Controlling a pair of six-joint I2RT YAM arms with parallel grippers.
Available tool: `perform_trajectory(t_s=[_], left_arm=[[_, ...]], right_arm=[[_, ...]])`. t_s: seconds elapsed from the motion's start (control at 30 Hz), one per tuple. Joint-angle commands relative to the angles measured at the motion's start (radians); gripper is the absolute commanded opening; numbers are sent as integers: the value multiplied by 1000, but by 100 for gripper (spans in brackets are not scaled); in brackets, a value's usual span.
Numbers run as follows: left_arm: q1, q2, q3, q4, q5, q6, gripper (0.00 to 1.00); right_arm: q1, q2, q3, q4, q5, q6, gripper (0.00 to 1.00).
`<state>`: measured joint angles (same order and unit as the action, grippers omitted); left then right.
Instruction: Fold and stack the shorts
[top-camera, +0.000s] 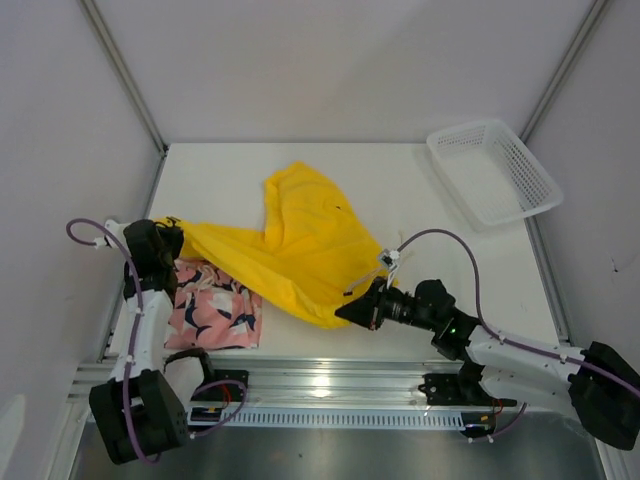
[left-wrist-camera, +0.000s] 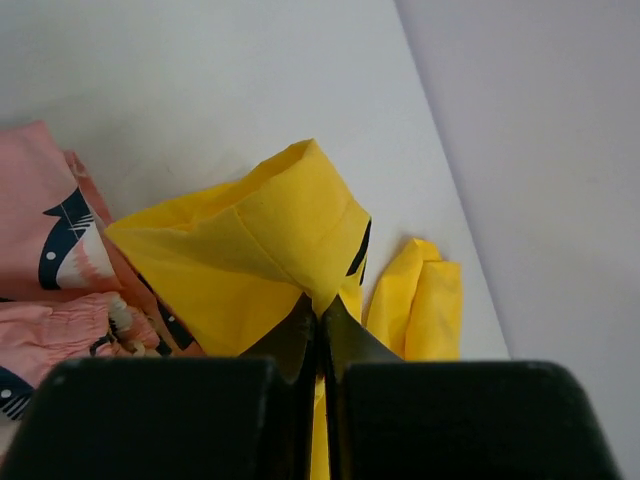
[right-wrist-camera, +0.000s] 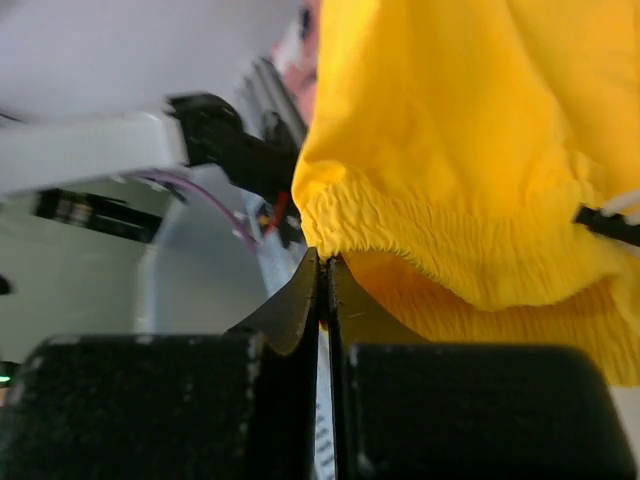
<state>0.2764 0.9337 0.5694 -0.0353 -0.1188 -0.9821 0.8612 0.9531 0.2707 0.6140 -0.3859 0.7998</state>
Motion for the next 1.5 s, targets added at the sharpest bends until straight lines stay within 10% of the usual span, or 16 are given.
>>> perform_trajectory(t_s=[0.0,0.2,0.43,0.5,0.57,0.6,0.97,1.47], left_arm=[[46,100,101,-20,63,48,0],[63,338,250,-34,96,40,0],[86,503,368,-9,108,94,0],[95,559,443,-25,180,137,33],[106,577,474,-12,255,160,93],[106,576,474,-8,266,161,99],[-58,395,480,-175,190,238,99],[-913,48,153,-376,-44,264,99]], right_arm=[[143,15,38,-282,240,-207,1],[390,266,247,-402,306,-403,17],[449,221,317,-471,435,-439,97],[383,162,309,-520,444,-413,97],[316,130,295,-580,444,-398,97],[291,110,295,-605,458,-386,97],[-93,32,245,-770,335,-194,89],[-407,144,157,-537,22,-203,74]])
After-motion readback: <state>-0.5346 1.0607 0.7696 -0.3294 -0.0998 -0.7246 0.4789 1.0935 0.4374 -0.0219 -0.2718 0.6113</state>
